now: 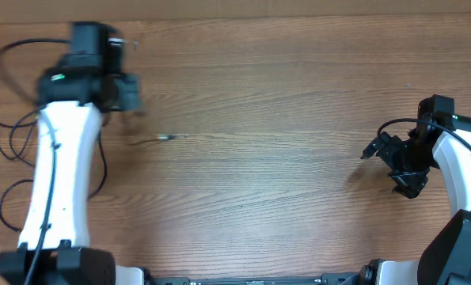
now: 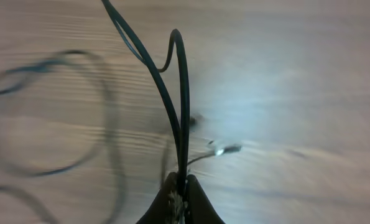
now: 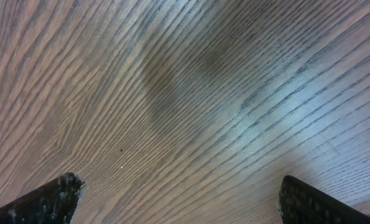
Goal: Untangle cables
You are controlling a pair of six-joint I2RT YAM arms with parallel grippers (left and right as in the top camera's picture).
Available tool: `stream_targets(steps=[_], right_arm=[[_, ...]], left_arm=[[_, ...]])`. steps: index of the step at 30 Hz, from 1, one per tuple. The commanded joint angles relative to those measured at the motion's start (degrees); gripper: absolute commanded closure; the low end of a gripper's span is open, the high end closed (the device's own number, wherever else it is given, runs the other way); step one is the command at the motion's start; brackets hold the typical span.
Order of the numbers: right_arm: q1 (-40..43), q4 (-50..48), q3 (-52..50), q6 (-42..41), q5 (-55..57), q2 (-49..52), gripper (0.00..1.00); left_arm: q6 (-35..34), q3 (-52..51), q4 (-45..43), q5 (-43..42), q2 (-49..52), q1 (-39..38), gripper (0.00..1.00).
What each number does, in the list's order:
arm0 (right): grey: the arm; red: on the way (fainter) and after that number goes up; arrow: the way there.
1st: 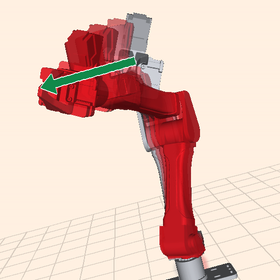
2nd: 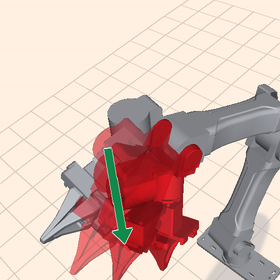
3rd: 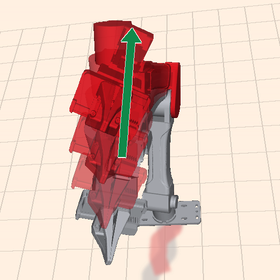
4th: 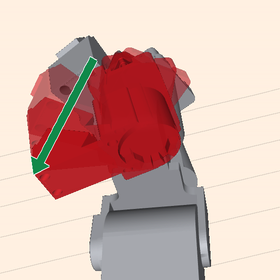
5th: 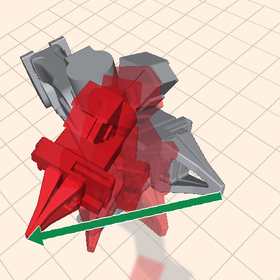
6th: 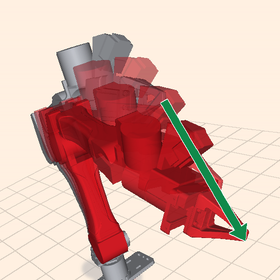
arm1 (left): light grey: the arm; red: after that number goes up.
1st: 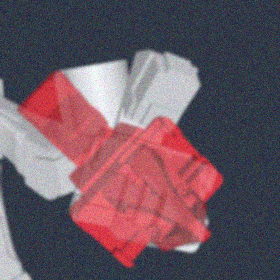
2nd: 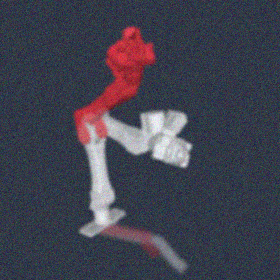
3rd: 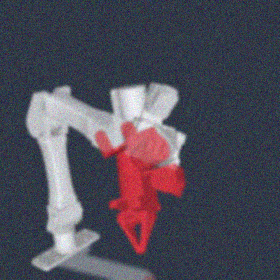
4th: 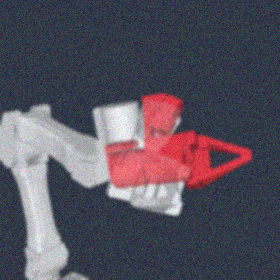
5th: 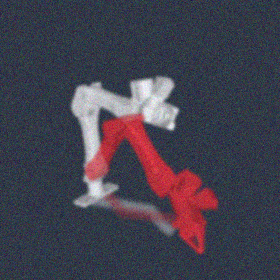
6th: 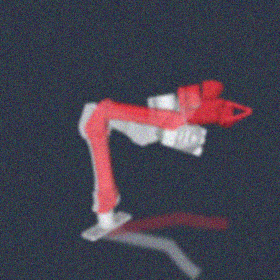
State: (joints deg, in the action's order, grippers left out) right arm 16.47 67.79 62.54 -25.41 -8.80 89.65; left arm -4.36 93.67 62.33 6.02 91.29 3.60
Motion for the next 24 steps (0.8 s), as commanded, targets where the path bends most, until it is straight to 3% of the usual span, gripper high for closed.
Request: stream_targets(steps=[1, 10, 24], right_arm=[[0.1, -0.2, -0.3, 0.4, -0.3, 0.2, 0.0], [0.1, 0.1, -0.3, 0.4, -0.3, 0.2, 0.0], [0.1, 0.5, -0.3, 0.4, -0.3, 0.2, 0.0]], left_arm=[[-0.8, 1.0, -1.6, 6.1, -3.1, 5.2, 0.96], [-0.8, 1.0, -8.2, 10.0, -4.8, 16.7, 0.96], [-0.7, 1.0, -10.4, 10.1, -4.8, 17.9, 0.93]])
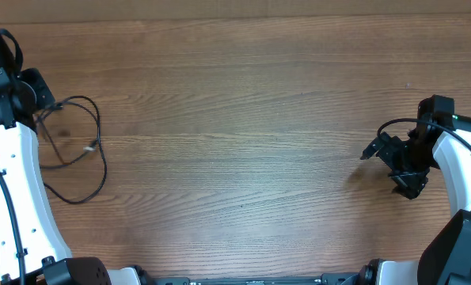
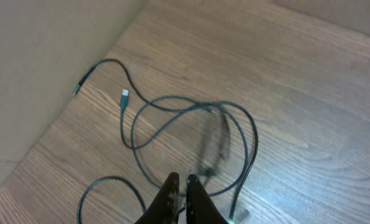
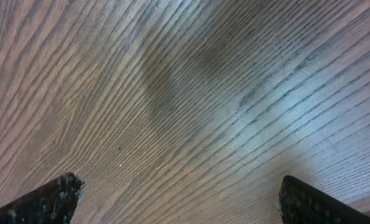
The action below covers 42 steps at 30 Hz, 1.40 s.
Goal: Untangle cables
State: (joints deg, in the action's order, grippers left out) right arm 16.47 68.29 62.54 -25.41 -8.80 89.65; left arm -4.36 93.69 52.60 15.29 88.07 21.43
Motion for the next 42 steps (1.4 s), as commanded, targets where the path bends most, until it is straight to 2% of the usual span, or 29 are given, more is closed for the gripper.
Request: stream_targets(steps=[1, 4, 9, 12, 16, 22, 26, 31, 36, 42], right_arm=[[0.1, 0.0, -0.3, 0.4, -0.3, 0.2, 0.0], [0.1, -0.1, -0.3, 0.4, -0.3, 0.2, 0.0], [0.1, -0.1, -0.3, 0.4, -0.3, 0.2, 0.0], [0.1, -0.1, -0.3, 0.4, -0.3, 0.2, 0.0], [0.1, -0.1, -0.3, 0.4, -0.3, 0.2, 0.0], [0.1, -0.1, -0.3, 0.4, -0.3, 0.2, 0.0], [0.1, -0.1, -0.3, 0.4, -0.3, 0.2, 0.0], [-0.5, 0.0, -0.3, 0.4, -1.2, 0.2, 0.0], [-4.5, -0.9, -0.3, 0.6, -4.3, 0.2, 0.0], [-14.2, -7.1, -0.3, 8.7, -13.0, 0.2, 0.0]], left_arm=[[-0.7, 1.0, -1.0, 0.9, -1.5, 0.2, 0.93], [-0.3, 1.0, -2.2, 0.8, -1.4, 0.9, 0.95], [-0.4, 1.0, -2.2, 0.1, -1.0, 1.9, 0.94], [-0.4, 1.0, -2.0, -1.6, -0.9, 1.8, 0.81], [-0.4, 1.0, -1.8, -7.2, -0.7, 1.8, 0.7], [-0.4, 0.9, 0.6, -22.6, -0.4, 1.6, 0.43], [-0.4, 0.9, 2.5, -28.7, 0.2, 1.1, 0.25], [-0.4, 0.9, 5.0, -33.1, 1.2, -1.3, 0.15], [-0.3, 0.9, 8.3, -34.7, 3.0, -6.4, 0.11], [0.0, 0.9, 14.4, -34.6, 6.9, -13.9, 0.07]])
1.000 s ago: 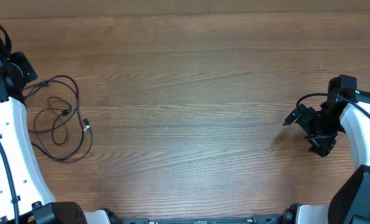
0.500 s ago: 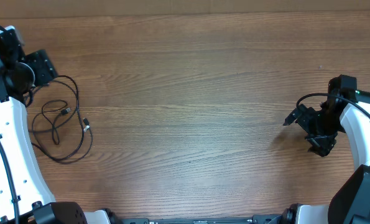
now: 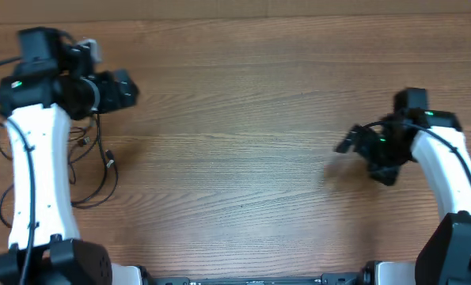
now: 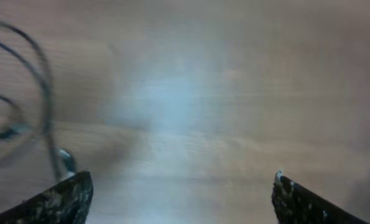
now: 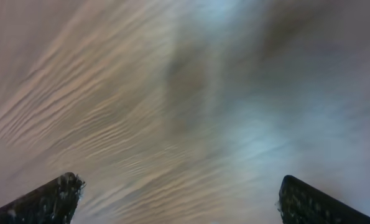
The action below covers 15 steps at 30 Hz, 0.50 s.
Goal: Untangle cables
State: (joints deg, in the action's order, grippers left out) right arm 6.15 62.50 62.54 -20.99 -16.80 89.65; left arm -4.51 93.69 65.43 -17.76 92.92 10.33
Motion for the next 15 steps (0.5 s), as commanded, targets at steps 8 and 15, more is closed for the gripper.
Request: stream_targets(steps=[8, 15], right_arm=[[-15.1, -10.8, -0.2, 9.3, -4.7, 0.2, 0.0], [-14.1, -13.4, 3.0, 9.3, -4.8, 0.2, 0.0]], left_arm=[[1.3, 0.9, 11.3, 1.8, 7.4, -10.8, 0.0], [1.3, 0.9, 20.4, 1.9, 8.5, -12.2, 0.0]])
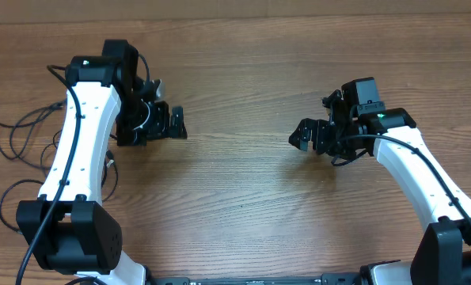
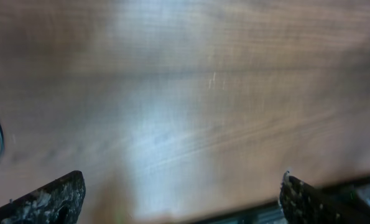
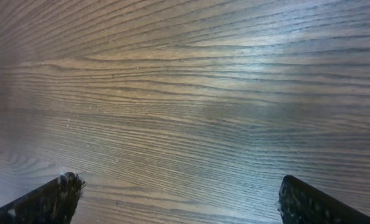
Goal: Untangle cables
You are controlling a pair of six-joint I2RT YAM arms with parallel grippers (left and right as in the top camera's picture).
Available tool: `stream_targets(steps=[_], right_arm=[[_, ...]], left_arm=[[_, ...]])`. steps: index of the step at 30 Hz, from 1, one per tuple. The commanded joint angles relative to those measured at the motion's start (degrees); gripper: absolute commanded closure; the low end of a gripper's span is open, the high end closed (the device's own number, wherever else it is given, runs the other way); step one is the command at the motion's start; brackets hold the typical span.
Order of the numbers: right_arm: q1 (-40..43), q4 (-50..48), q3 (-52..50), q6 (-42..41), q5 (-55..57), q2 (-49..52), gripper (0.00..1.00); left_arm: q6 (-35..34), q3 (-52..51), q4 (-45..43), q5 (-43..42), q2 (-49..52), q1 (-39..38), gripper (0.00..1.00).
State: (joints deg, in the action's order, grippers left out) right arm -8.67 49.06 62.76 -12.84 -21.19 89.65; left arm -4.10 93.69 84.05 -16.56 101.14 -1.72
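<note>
Thin black cables (image 1: 17,131) lie in loose loops at the table's far left, with a small plug at the edge. My left gripper (image 1: 175,123) stands open to the right of them, over bare wood, nothing between its fingers (image 2: 54,198). A short arc of cable shows at the left wrist view's left edge. My right gripper (image 1: 302,135) is open right of the table's middle, empty, with its fingers (image 3: 306,202) wide apart. A bit of cable shows far off at the left edge of the right wrist view.
The brown wooden table (image 1: 235,206) spans the whole view. A further cable loop (image 1: 13,202) lies near the front left, beside the left arm's white link (image 1: 73,150). The right arm's white link (image 1: 425,182) reaches in from the front right.
My left gripper, still open, has moved right and nearer, away from the cables. My right gripper, still open, has moved further left toward the table's middle.
At first my left gripper was shut on a black cable at the back left. Then it held it at the far left edge. Later it stood open with the cables on the table. My right gripper stayed open at the far right, then moved left.
</note>
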Motion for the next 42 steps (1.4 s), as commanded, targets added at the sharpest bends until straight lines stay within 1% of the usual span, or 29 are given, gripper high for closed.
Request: stream_targets(steps=[1, 3, 6, 10, 17, 22, 25, 28, 32, 37, 42], right_arm=[[1.0, 0.8, 3.7, 1.2, -0.3, 0.2, 0.0], [1.5, 2.6, 5.3, 1.2, 0.4, 0.2, 0.0], [1.9, 6.8, 7.2, 1.1, 5.5, 0.2, 0.0], [2.0, 10.5, 7.6, 0.8, 9.4, 0.2, 0.0], [2.0, 15.0, 7.6, 0.7, 9.7, 0.1, 0.0], [2.0, 18.2, 7.3, 0.7, 9.8, -0.5, 0.0], [2.0, 17.7, 5.9, 1.0, 9.9, -2.2, 0.0], [2.0, 17.0, 5.0, 1.0, 11.0, -4.3, 0.0], [2.0, 16.4, 4.7, 1.0, 11.4, -8.2, 0.0], [2.0, 16.1, 4.1, 1.4, 12.4, -13.7, 0.0], [2.0, 13.2, -1.5, 1.4, 12.4, -21.1, 0.0]], left_arm=[[0.9, 0.9, 3.0, 0.7, 0.3, -0.2, 0.01], [0.9, 0.9, 5.3, 0.7, 0.3, -0.2, 0.0], [0.7, 0.9, 8.2, 2.1, 0.3, -0.2, 0.0], [0.7, 0.9, 10.8, 3.3, 0.2, -0.4, 0.0], [0.5, 0.9, 11.7, 4.7, -2.2, -4.0, 0.0], [-2.7, 0.9, 11.7, 9.2, -6.9, -8.0, 0.0], [-3.4, 0.8, 11.0, 10.2, -11.6, -10.7, 0.0], [-5.2, 0.1, 9.4, 13.0, -16.8, -12.7, 0.0], [-6.1, -2.7, 6.6, 15.5, -25.2, -13.8, 0.0], [-6.1, -11.6, 0.0, 15.7, -37.9, -13.8, 0.0], [-6.9, -23.2, -7.2, 16.5, -52.6, -13.8, 0.0]])
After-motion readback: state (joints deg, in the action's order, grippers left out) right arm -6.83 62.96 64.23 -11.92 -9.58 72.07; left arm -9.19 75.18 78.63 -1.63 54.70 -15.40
